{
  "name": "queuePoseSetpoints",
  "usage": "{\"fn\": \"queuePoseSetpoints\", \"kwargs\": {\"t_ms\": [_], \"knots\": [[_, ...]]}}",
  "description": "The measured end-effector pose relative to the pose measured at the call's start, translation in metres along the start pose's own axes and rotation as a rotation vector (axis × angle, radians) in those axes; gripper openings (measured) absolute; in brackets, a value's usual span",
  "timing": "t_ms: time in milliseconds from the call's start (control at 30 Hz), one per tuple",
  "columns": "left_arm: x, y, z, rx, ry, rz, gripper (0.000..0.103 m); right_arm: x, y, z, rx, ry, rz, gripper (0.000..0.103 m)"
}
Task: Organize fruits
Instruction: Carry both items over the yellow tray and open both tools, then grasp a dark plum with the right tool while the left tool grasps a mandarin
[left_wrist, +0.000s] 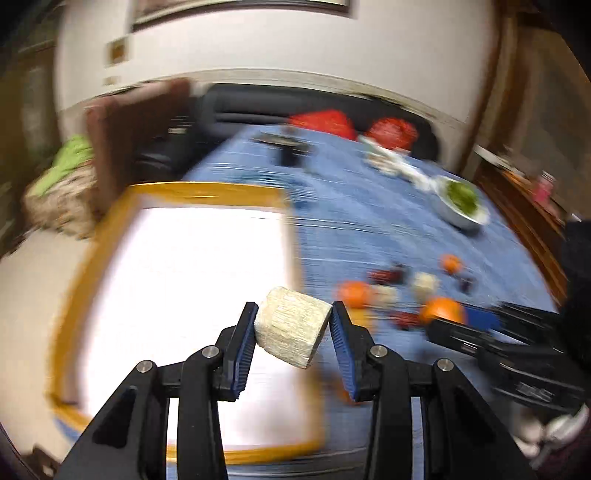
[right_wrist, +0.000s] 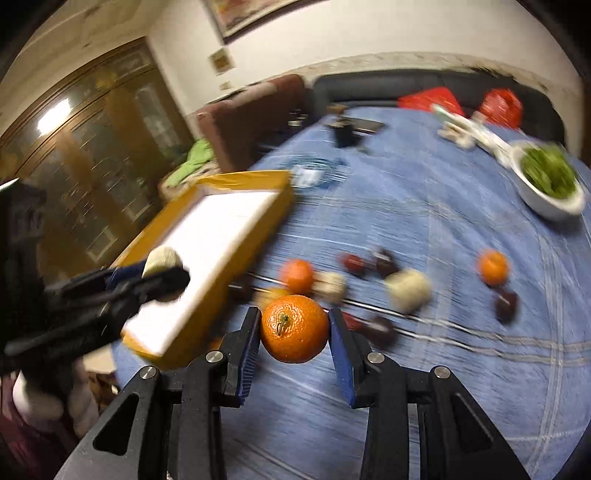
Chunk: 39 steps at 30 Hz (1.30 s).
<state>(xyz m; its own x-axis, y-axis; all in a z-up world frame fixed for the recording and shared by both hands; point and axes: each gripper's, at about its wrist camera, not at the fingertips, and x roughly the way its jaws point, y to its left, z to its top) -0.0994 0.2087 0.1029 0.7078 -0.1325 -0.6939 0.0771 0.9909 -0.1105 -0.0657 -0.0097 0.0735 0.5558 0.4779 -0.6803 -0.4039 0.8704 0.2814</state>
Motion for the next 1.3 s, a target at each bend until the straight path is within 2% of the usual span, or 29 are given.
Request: {"fn": "queuePoseSetpoints", "kwargs": {"t_ms": [67,200,400,533,567,700,833,967,1033,1133,1300], "knots": [[0.001,0.034,-0.005,-0.060,0.014,0.071,0.038,0.010,0.030,0.006,-0.044,0.011,0.041,0.041],[0.007,0.079,-0.016,-0.137,0.047,0.148,0.039,0.040,0.088,0.011,-0.136,0.053,0.100,0.041],[0.010,0.115,-0.027,-0.224,0.059,0.156,0.040,0.094,0.151,0.005,-0.253,0.134,0.097,0.041],[0.004,0.126,-0.032,-0.271,0.038,0.137,0.059,0.119,0.169,0.001,-0.286,0.161,0.064,0.042],[0.003,0.126,-0.031,-0.275,0.034,0.133,0.060,0.123,0.171,0.001,-0.283,0.166,0.067,0.042],[-0.003,0.126,-0.032,-0.289,0.016,0.121,0.065,0.121,0.162,0.009,-0.255,0.163,0.087,0.043],[-0.009,0.121,-0.030,-0.300,-0.006,0.110,0.068,0.086,0.125,0.025,-0.187,0.084,0.102,0.052],[-0.010,0.109,-0.030,-0.294,-0.013,0.082,0.069,0.064,0.079,0.033,-0.153,0.052,0.016,0.052],[-0.008,0.101,-0.029,-0.282,-0.008,0.071,0.069,0.063,0.057,0.028,-0.163,0.069,-0.030,0.052],[-0.006,0.091,-0.027,-0.269,-0.001,0.055,0.069,0.071,0.041,0.019,-0.194,0.119,-0.050,0.052],[-0.004,0.078,-0.024,-0.260,0.012,0.032,0.069,0.090,0.053,0.013,-0.363,0.155,-0.041,0.051]]}}
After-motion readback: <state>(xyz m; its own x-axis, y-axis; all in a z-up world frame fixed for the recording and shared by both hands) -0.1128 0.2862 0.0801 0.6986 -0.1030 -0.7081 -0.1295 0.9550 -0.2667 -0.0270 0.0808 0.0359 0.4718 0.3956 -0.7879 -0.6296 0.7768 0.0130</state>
